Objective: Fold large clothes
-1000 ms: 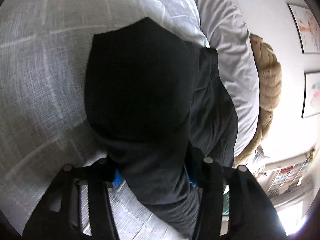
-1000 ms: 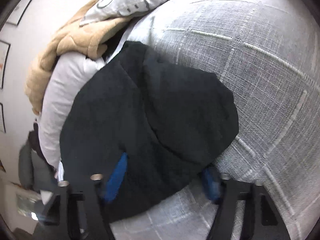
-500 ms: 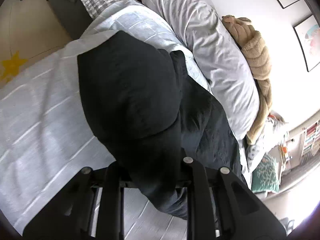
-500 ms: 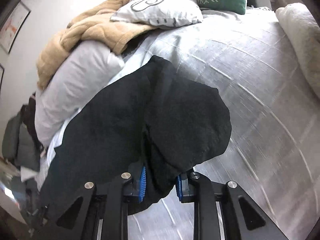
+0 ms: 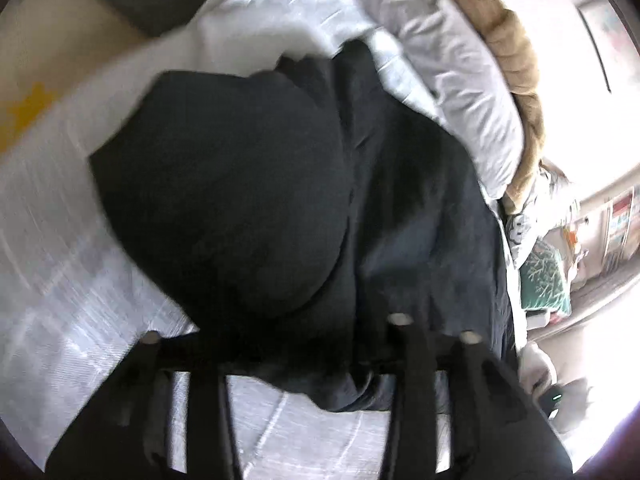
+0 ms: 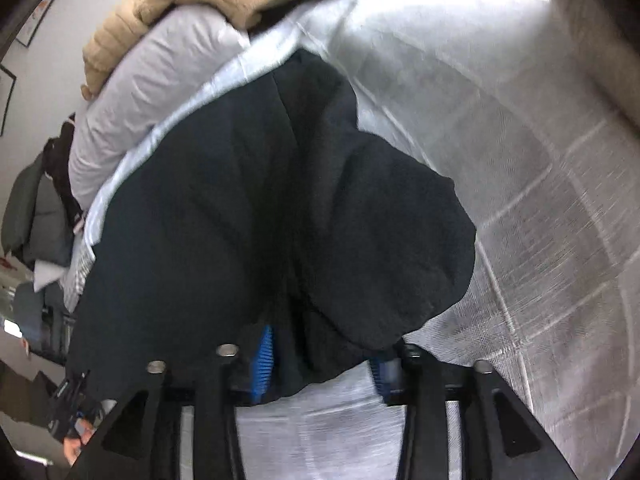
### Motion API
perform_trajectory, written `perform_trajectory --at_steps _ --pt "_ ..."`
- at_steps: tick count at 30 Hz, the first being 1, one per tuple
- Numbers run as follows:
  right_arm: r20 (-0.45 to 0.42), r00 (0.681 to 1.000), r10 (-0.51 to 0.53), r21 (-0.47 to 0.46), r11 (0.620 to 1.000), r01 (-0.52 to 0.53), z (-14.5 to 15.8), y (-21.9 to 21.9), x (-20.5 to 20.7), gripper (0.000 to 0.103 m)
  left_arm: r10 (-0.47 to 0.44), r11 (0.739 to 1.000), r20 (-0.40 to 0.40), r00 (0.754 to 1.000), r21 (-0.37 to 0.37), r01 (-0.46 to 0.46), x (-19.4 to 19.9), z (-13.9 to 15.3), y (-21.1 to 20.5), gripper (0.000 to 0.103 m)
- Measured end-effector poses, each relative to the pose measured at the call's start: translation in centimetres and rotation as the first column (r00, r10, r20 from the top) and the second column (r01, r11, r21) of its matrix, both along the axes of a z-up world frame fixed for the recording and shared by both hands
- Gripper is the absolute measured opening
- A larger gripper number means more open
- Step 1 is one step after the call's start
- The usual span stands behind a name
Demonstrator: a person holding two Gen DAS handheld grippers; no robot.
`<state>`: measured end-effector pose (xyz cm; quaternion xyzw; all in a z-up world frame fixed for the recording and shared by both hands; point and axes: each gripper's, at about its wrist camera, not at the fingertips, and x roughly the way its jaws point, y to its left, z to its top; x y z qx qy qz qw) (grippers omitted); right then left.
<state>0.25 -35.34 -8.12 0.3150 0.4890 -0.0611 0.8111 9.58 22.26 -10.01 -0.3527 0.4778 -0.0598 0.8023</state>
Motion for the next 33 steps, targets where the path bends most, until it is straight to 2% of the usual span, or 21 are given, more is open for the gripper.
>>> perform_trajectory --at_steps 1,2,3,5,7,9,11,12,13,14,15,17,19,22,24,27,29,31,33 --pt "-0.007 1.0 -0.001 0.015 1.0 0.001 -0.6 -0.3 -0.2 0.055 0.024 0.999 -0.02 1.0 -0.034 -0.025 0.0 -0.8 0.4 0.062" --pt "-0.018 1.0 -0.011 0.033 0.999 0.011 -1.3 -0.8 -0.3 0.067 0.043 0.995 -0.023 0.999 -0.084 -0.045 0.1 -1.5 0.8 0.064" --pt "-0.02 0.999 -0.03 0.048 0.998 0.031 -1.5 -1.4 -0.4 0.072 0.058 0.991 -0.018 0.998 -0.12 -0.06 0.2 -1.8 1.2 0.065" --pt "-0.016 0.999 -0.041 0.059 0.997 0.042 -0.8 -2.2 -0.7 0.074 0.07 0.983 -0.014 0.997 -0.168 -0.072 0.5 -1.9 1.4 0.073" --pt "-0.004 0.999 -0.047 0.031 0.998 0.047 0.5 -2.3 -1.4 0.075 0.082 0.978 -0.006 0.997 -0.192 -0.082 0.8 -1.9 1.3 0.081" --pt "0.009 0.998 -0.062 -0.035 0.997 0.062 2.3 -2.0 -2.0 0.076 0.117 0.971 -0.002 0.993 -0.21 -0.115 1.0 -2.0 1.3 0.082" --pt "0.038 0.995 -0.089 -0.162 0.982 0.094 4.1 -1.3 -2.6 0.076 0.163 0.958 -0.009 0.987 -0.239 -0.16 1.0 -2.2 1.5 0.082" --pt "0.071 0.992 -0.102 -0.252 0.961 0.117 5.5 -0.6 -2.9 0.076 0.179 0.952 -0.016 0.984 -0.248 -0.177 1.0 -2.3 1.7 0.078" --pt "0.101 0.989 -0.106 -0.312 0.941 0.132 6.5 0.0 -2.8 0.076 0.2 0.947 -0.026 0.98 -0.253 -0.2 0.9 -2.5 1.9 0.064" --pt "0.136 0.986 -0.095 -0.368 0.919 0.139 7.5 0.8 -2.8 0.076 0.219 0.941 -0.04 0.975 -0.256 -0.222 0.8 -2.6 2.3 0.056" --pt "0.18 0.982 -0.066 -0.413 0.901 0.136 8.6 2.0 -2.6 0.076 0.222 0.929 -0.049 0.974 -0.292 -0.226 0.9 -2.8 2.7 0.049" --pt "0.226 0.974 -0.003 -0.424 0.9 0.101 9.7 4.2 -2.1 0.076 0.228 0.922 -0.052 0.972 -0.31 -0.233 0.8 -2.5 2.7 0.041" --pt "0.24 0.968 0.074 -0.41 0.911 0.032 10.1 6.5 -1.5 0.075 0.221 0.94 0.009 0.975 -0.269 -0.21 0.7 -0.6 2.1 0.035" --pt "0.256 0.943 0.214 -0.383 0.918 -0.104 10.2 11.8 0.6 0.07 0.193 0.966 0.113 0.975 -0.196 -0.168 0.4 2.3 1.2 0.032" --pt "0.267 0.908 0.324 -0.36 0.907 -0.218 10.1 15.6 1.6 0.064 0.165 0.979 0.187 0.968 -0.149 -0.138 0.2 4.6 0.3 0.032" --pt "0.251 0.863 0.437 -0.328 0.878 -0.349 9.3 19.7 3.6 0.046 0.135 0.987 0.263 0.955 -0.122 -0.106 -0.1 7.1 -0.7 0.031" --pt "0.205 0.848 0.488 -0.285 0.859 -0.426 7.5 22.3 5.4 0.028 0.12 0.989 0.302 0.946 -0.116 -0.088 -0.4 8.4 -1.2 0.031" --pt "0.141 0.852 0.504 -0.227 0.854 -0.468 4.7 23.9 6.7 0.022 0.103 0.991 0.334 0.937 -0.116 -0.067 -0.6 9.5 -1.7 0.031" --pt "0.068 0.849 0.524 -0.196 0.841 -0.504 2.0 25.1 8.2 0.021 0.051 0.993 0.37 0.927 -0.116 -0.009 -0.5 10.7 -3.2 0.03"
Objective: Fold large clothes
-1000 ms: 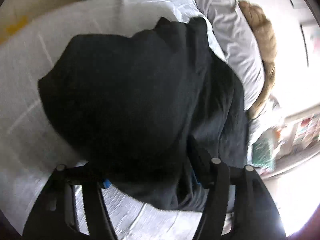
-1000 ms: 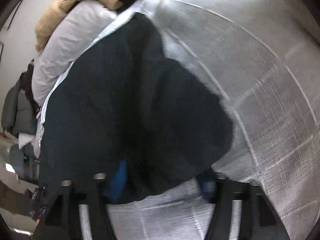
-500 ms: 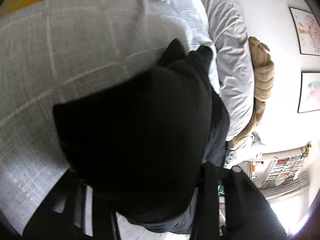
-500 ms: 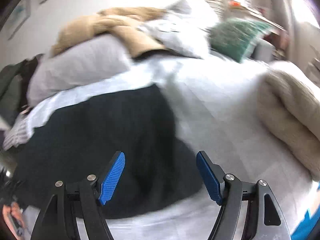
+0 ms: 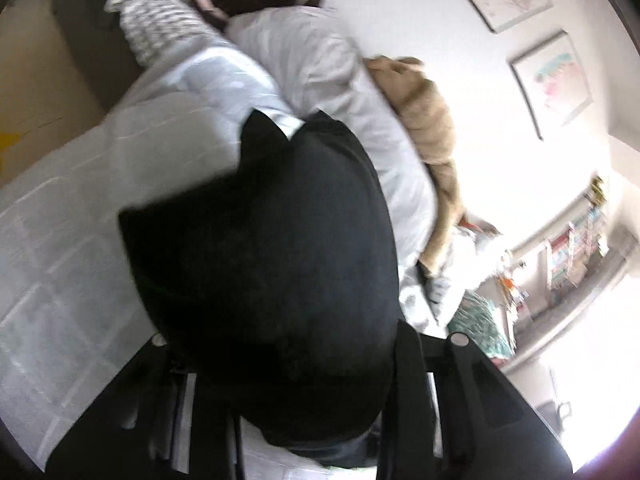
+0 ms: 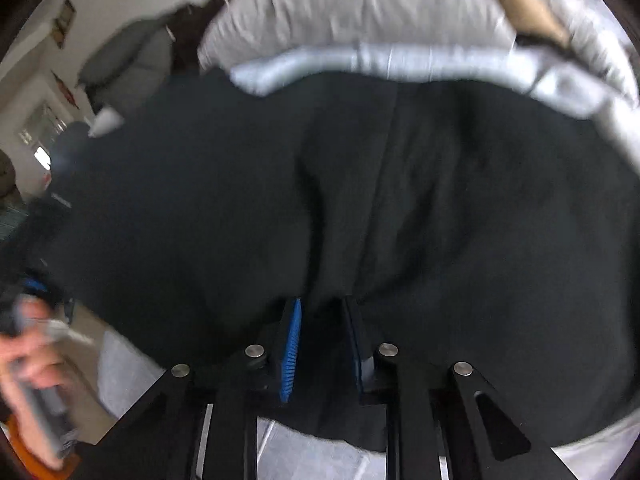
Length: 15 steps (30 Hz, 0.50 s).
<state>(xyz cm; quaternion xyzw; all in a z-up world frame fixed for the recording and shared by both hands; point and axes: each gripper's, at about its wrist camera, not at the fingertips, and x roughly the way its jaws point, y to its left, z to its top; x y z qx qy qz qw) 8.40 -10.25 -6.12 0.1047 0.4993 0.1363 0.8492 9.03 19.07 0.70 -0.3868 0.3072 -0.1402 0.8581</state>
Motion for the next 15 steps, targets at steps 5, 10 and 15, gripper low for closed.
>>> perform_trajectory --at_steps 5,10,15 --pt "-0.034 0.998 0.044 -0.045 0.998 -0.046 -1.7 1.4 1.6 0.021 -0.117 0.99 0.113 0.987 0.09 0.107 0.6 3.1 -5.9 0.03" --pt "-0.144 0.99 0.009 0.224 0.974 0.023 -1.4 -3.4 3.3 0.023 -0.262 0.962 0.171 0.95 0.123 0.243 0.9 5.3 -12.4 0.031" --pt "-0.107 0.99 -0.09 0.33 0.936 0.121 1.6 -10.1 2.6 0.045 -0.404 0.904 0.163 0.9 0.223 0.365 0.2 5.0 -19.5 0.034"
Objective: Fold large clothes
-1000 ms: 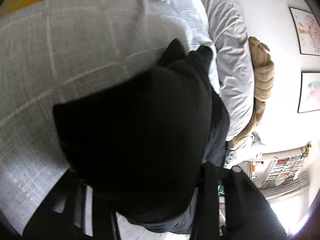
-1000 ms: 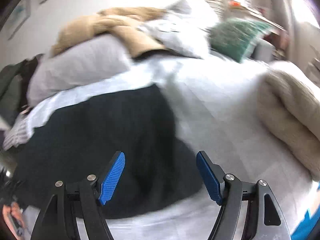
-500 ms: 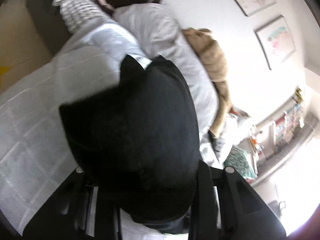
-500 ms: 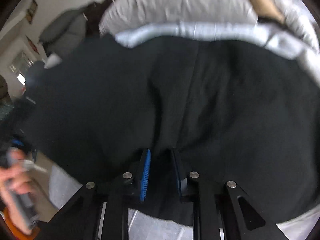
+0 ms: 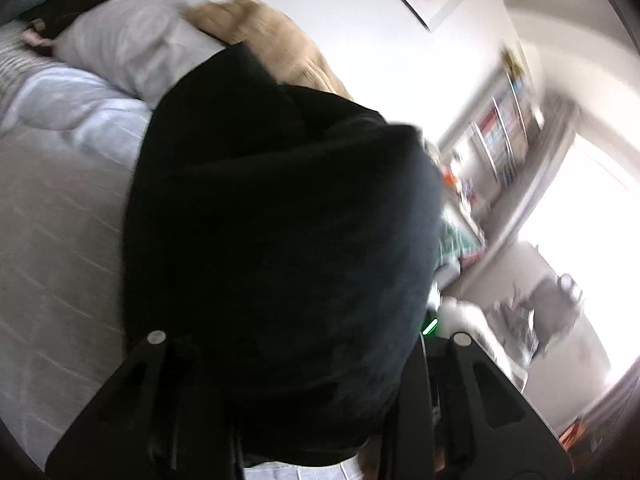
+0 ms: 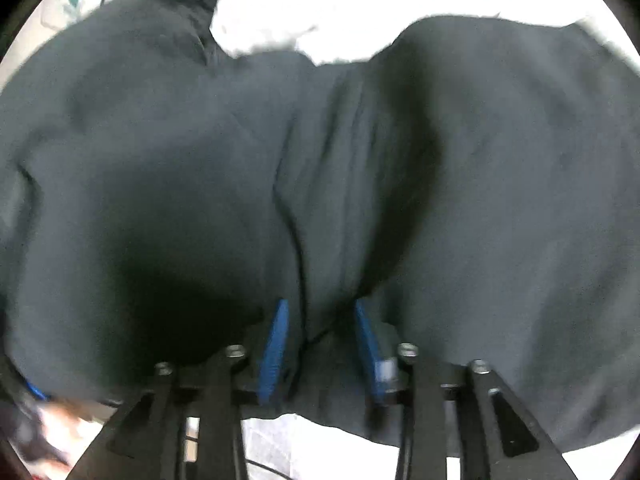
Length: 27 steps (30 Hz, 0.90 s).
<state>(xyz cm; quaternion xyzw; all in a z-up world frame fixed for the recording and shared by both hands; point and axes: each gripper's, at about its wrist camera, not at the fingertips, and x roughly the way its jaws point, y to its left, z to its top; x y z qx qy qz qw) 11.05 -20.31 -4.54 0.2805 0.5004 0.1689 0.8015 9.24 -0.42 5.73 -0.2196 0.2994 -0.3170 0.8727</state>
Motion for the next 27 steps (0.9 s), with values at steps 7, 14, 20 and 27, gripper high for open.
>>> perform_trajectory --at_steps 7,14,20,27 --pt "0.032 0.971 -0.236 0.04 0.971 0.234 1.1 -11.6 -3.7 0.068 -0.294 0.925 -0.146 0.945 0.205 0.32 -0.1 -6.0 -9.3 0.045" --pt "-0.042 0.95 -0.309 0.109 0.944 0.312 -0.4 -16.9 -6.3 0.068 -0.399 0.863 -0.217 0.891 0.241 0.445 -0.4 -10.2 -11.9 0.047" --pt "-0.006 0.968 -0.251 0.26 0.934 0.244 0.7 -14.5 -4.2 0.077 -0.49 0.814 -0.216 0.845 0.234 0.532 -2.8 -8.1 -11.6 0.062" --pt "-0.064 0.963 -0.264 0.287 0.919 0.271 -0.5 -14.5 -4.4 0.078 -0.652 0.71 -0.261 0.712 0.118 0.694 -4.3 -5.6 -9.1 0.065"
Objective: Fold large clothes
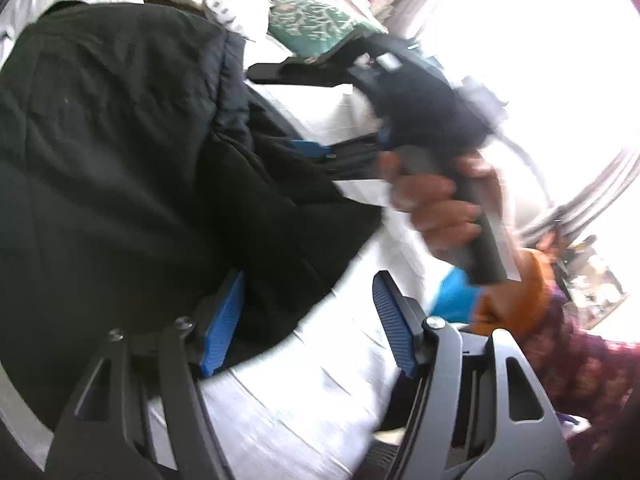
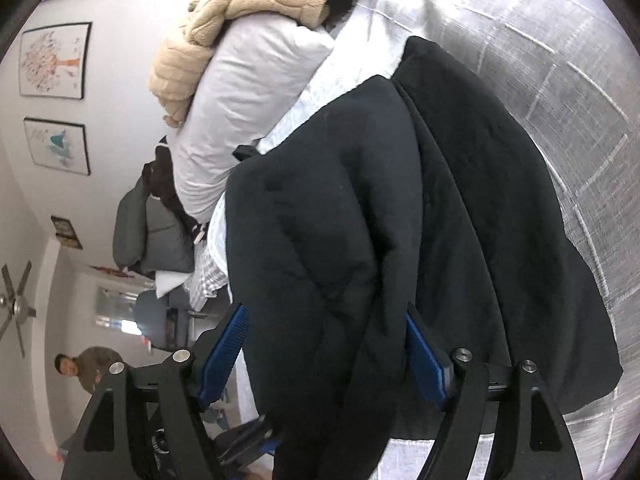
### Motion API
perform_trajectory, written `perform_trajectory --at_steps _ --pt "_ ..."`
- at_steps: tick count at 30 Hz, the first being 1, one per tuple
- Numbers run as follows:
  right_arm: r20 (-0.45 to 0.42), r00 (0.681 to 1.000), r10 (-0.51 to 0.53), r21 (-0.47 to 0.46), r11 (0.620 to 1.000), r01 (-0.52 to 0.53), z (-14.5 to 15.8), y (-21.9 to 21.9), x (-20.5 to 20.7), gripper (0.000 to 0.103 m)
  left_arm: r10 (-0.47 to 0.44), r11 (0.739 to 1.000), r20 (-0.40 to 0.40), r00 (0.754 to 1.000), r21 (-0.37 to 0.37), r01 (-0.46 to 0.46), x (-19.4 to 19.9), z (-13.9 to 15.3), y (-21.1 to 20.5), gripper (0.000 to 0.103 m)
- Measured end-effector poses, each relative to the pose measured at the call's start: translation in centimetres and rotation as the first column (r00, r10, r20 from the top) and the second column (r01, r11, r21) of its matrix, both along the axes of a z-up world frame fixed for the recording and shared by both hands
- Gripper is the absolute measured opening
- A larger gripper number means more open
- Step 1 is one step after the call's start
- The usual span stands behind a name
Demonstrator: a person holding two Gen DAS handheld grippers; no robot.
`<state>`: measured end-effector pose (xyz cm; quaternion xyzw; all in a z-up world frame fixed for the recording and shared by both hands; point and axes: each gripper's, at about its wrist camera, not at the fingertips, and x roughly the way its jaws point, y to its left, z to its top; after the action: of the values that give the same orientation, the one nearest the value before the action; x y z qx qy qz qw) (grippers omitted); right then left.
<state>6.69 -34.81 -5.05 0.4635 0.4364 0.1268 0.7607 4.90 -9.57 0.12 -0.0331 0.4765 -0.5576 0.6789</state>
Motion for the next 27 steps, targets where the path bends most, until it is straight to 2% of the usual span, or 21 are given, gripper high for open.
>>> perform_trajectory --at_steps 2,4,7,10,11,13,14,16,19,20,22,25,27 --pt "-0.022 1.0 0.01 -0.003 1.0 -0.01 -0.3 0.2 -0.6 0.078 -0.026 0.999 -0.038 0.999 -0.038 0.025 0.0 0.8 1.5 0.065" --pt "-0.061 0.997 0.037 -0.026 0.999 -0.039 -0.6 0.7 -0.2 0.078 0.009 0.998 -0.035 0.999 -0.068 -0.011 -0.1 1.6 2.8 0.066" --pt "-0.089 0.992 0.093 -0.069 0.993 -0.099 -1.2 2.8 0.6 0.078 0.149 0.986 -0.024 0.989 -0.069 -0.15 1.4 1.7 5.5 0.066" --pt "-0.088 0.99 0.113 -0.112 0.986 -0.123 -0.8 4.3 1.2 0.076 0.288 0.957 -0.009 0.958 -0.046 -0.288 2.9 1.7 6.8 0.068" --pt "-0.087 0.99 0.115 -0.136 0.983 -0.126 -0.6 4.8 1.4 0.073 0.346 0.938 0.01 0.938 -0.029 -0.346 3.8 1.7 6.9 0.069" --pt "-0.087 0.99 0.107 -0.157 0.98 -0.119 -0.5 5.0 1.5 0.067 0.469 0.882 0.051 0.882 0.022 -0.47 5.2 1.5 7.2 0.078" --pt "-0.087 0.991 0.104 -0.169 0.979 -0.117 -0.3 5.1 1.5 0.061 0.529 0.844 0.068 0.846 0.067 -0.533 5.7 1.2 7.2 0.078" --pt "-0.09 0.991 0.095 -0.206 0.972 -0.112 -0.2 5.3 1.7 0.054 0.595 0.788 0.077 0.8 0.138 -0.6 6.2 0.1 6.6 0.079" --pt "-0.081 0.994 0.078 -0.241 0.966 -0.095 0.1 5.5 1.7 0.039 0.647 0.74 0.053 0.761 0.197 -0.643 7.3 -1.2 6.6 0.079" --pt "-0.073 0.995 0.062 -0.256 0.963 -0.078 0.4 5.6 1.6 0.033 0.653 0.735 0.048 0.756 0.203 -0.647 7.1 -1.5 7.3 0.079" --pt "-0.042 0.998 0.044 -0.281 0.958 -0.054 1.2 5.9 1.6 0.029 0.663 0.729 0.03 0.748 0.203 -0.654 7.0 -1.6 8.2 0.079" --pt "0.04 0.999 0.03 -0.292 0.956 -0.017 3.2 5.9 1.2 0.025 0.637 0.759 0.015 0.771 0.161 -0.631 6.7 -1.3 8.4 0.079" --pt "0.112 0.993 0.027 -0.291 0.957 0.007 5.3 5.5 0.9 0.024 0.648 0.75 0.041 0.76 0.136 -0.647 6.3 -0.7 8.1 0.077"
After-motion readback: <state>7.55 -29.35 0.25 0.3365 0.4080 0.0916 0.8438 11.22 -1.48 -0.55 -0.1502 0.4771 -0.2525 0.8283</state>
